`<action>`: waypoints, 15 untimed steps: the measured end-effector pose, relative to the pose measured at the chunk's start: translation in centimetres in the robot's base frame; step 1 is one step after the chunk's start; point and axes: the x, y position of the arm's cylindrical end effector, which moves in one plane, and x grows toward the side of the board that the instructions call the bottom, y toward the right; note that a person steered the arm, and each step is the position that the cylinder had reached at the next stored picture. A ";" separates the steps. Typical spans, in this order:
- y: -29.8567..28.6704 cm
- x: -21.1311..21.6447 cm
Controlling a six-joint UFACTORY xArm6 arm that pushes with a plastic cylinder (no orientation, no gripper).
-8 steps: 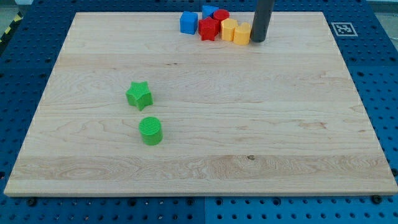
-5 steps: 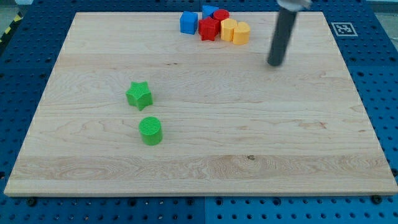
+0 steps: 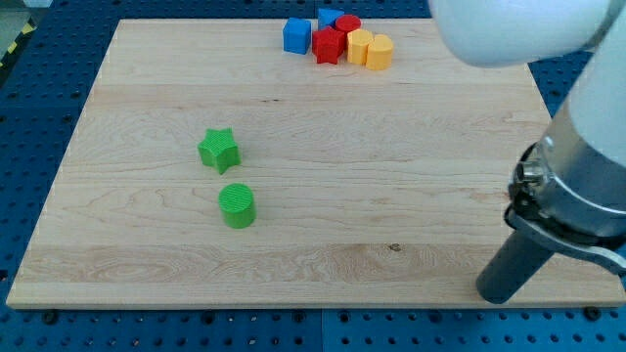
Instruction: Move the green circle into the group of blocks
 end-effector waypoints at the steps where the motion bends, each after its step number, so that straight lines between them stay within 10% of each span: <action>1: -2.7 -0.1; 9: -25.8 -3.6; 15: -23.6 -10.1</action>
